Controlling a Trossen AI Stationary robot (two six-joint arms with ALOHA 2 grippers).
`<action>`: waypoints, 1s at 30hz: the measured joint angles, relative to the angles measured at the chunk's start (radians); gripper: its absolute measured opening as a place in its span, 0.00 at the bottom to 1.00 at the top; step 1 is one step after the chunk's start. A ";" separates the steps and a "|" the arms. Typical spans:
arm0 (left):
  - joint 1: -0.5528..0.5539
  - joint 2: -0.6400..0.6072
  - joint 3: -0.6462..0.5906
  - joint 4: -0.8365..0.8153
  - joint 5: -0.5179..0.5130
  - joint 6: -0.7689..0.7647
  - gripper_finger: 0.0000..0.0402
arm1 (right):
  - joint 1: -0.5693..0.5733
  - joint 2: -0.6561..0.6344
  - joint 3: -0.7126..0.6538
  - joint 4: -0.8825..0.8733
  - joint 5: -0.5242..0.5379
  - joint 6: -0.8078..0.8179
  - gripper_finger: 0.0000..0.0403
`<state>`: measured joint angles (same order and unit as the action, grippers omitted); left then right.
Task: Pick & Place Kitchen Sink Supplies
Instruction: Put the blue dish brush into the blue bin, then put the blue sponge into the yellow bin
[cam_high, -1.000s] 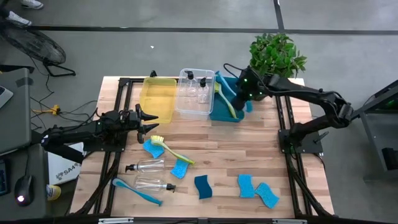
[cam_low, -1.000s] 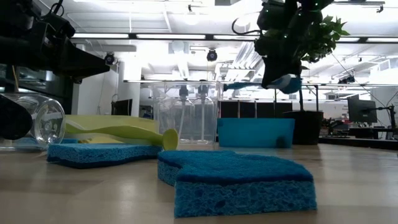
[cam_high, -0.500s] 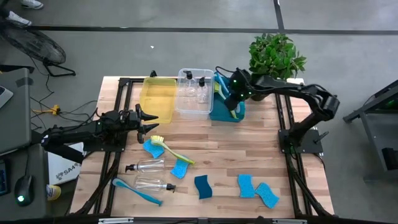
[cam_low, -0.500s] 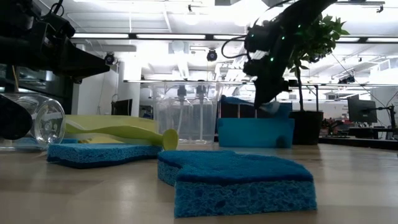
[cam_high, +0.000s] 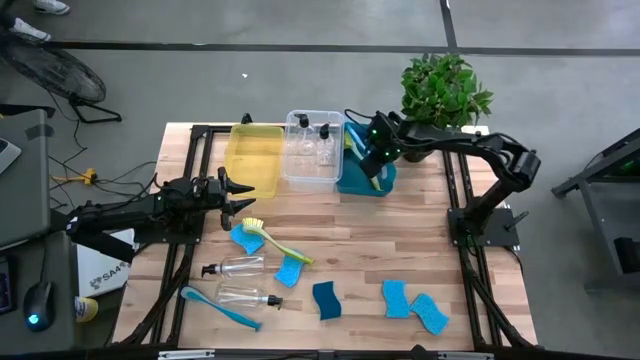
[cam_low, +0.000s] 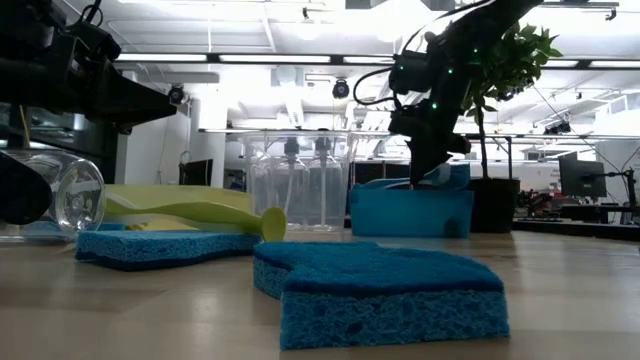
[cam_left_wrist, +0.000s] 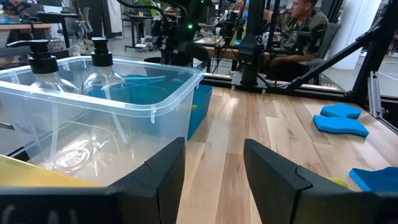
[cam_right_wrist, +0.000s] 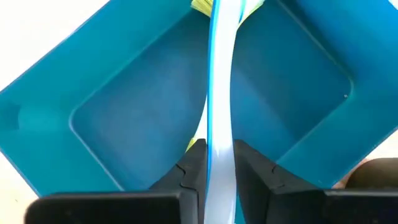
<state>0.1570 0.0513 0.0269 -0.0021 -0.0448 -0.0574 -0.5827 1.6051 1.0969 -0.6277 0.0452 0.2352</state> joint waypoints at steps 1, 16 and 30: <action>0.000 0.000 0.000 0.000 0.000 0.000 0.40 | 0.000 0.000 0.000 0.000 0.000 0.000 0.14; 0.000 0.000 0.000 0.000 0.000 0.000 0.40 | 0.000 -0.003 0.000 -0.012 -0.011 -0.016 0.28; 0.000 0.000 0.000 0.000 0.000 0.000 0.40 | 0.002 -0.138 0.000 -0.098 -0.019 -0.069 0.28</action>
<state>0.1566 0.0513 0.0269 -0.0021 -0.0448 -0.0574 -0.5807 1.4666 1.0969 -0.7254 0.0265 0.1661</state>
